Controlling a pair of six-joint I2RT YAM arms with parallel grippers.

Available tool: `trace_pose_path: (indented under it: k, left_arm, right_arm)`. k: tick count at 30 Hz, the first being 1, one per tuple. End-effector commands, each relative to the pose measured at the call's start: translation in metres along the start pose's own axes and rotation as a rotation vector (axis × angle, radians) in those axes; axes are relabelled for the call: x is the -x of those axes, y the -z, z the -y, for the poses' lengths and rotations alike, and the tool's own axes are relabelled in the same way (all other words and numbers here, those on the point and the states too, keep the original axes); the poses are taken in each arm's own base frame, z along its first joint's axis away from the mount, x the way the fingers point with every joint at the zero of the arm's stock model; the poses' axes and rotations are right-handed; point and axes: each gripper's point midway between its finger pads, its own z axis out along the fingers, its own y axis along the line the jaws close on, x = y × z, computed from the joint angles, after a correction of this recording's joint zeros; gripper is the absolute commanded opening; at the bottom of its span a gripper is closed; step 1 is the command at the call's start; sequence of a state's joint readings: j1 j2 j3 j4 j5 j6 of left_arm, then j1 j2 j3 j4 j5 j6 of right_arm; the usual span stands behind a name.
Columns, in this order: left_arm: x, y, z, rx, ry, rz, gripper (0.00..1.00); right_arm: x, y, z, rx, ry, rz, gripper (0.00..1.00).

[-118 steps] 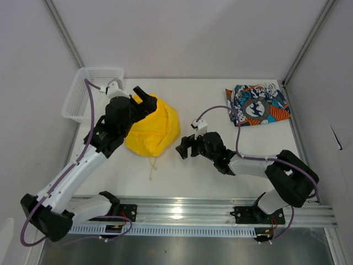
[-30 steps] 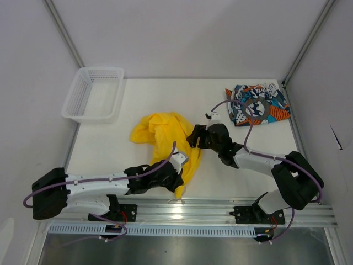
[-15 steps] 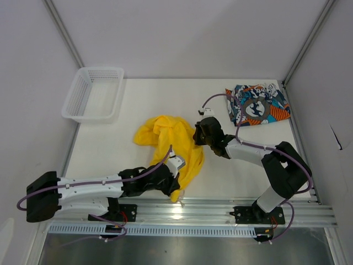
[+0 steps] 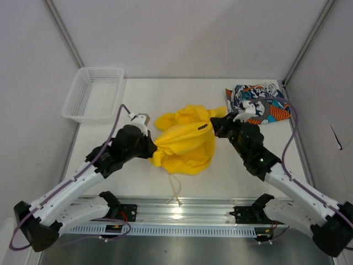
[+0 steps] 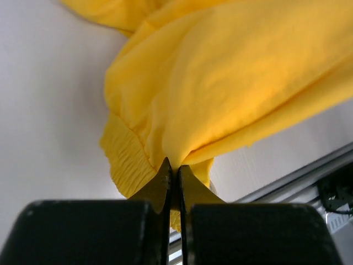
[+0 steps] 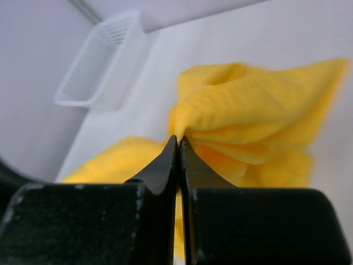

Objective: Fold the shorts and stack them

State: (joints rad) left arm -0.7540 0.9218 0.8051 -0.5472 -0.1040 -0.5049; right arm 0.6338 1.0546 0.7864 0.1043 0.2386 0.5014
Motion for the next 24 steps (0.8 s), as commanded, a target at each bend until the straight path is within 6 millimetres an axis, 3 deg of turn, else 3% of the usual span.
trace_pose_path:
  k: [1, 2, 4, 5, 6, 7, 8, 9, 11, 12, 16, 18, 21, 24]
  left_arm:
    - [0.031, 0.046, -0.024, 0.108, 0.015, 0.050, 0.00]
    - [0.049, 0.057, -0.027, 0.136, 0.017, 0.099, 0.00]
    - [0.053, 0.060, -0.043, 0.199, 0.005, 0.090, 0.00]
    - [0.058, 0.062, -0.044, 0.208, 0.001, 0.097, 0.00]
    - [0.060, 0.061, -0.047, 0.218, -0.012, 0.097, 0.00]
    - [0.063, 0.061, -0.053, 0.237, -0.008, 0.099, 0.00]
    - [0.064, 0.061, -0.055, 0.246, -0.010, 0.102, 0.00]
    - [0.067, 0.061, -0.058, 0.254, -0.016, 0.108, 0.00]
    - [0.072, 0.063, -0.061, 0.263, -0.020, 0.115, 0.00]
    - [0.074, 0.064, -0.066, 0.281, -0.023, 0.117, 0.00]
    - [0.076, 0.064, -0.079, 0.312, -0.028, 0.099, 0.00]
    - [0.074, 0.061, -0.086, 0.318, -0.027, 0.080, 0.00]
    - [0.071, 0.054, -0.099, 0.356, -0.018, 0.052, 0.00]
    - [0.066, 0.048, -0.116, 0.403, 0.011, 0.027, 0.00]
  right_arm:
    - [-0.022, 0.032, -0.002, 0.049, -0.062, 0.019, 0.00]
    - [-0.045, 0.042, -0.020, 0.126, -0.089, -0.043, 0.00]
    - [-0.092, 0.053, -0.024, 0.186, -0.095, -0.139, 0.00]
    - [-0.112, 0.062, -0.040, 0.246, -0.085, -0.188, 0.04]
    - [-0.135, 0.064, -0.037, 0.239, -0.052, -0.237, 0.11]
    - [-0.141, 0.064, -0.034, 0.212, -0.025, -0.237, 0.26]
    - [-0.151, 0.068, -0.033, 0.199, 0.007, -0.267, 0.34]
    - [-0.147, 0.067, -0.034, 0.196, 0.014, -0.260, 0.51]
    - [-0.136, 0.069, -0.034, 0.195, 0.057, -0.240, 0.61]
    - [-0.122, 0.071, -0.037, 0.200, 0.062, -0.201, 0.71]
    - [-0.078, 0.066, -0.028, 0.119, 0.112, -0.131, 0.80]
    - [-0.070, 0.059, -0.011, 0.051, 0.106, -0.150, 0.80]
    - [-0.087, 0.052, 0.000, 0.029, 0.107, -0.257, 0.80]
    - [-0.117, 0.047, 0.023, -0.048, 0.112, -0.380, 0.77]
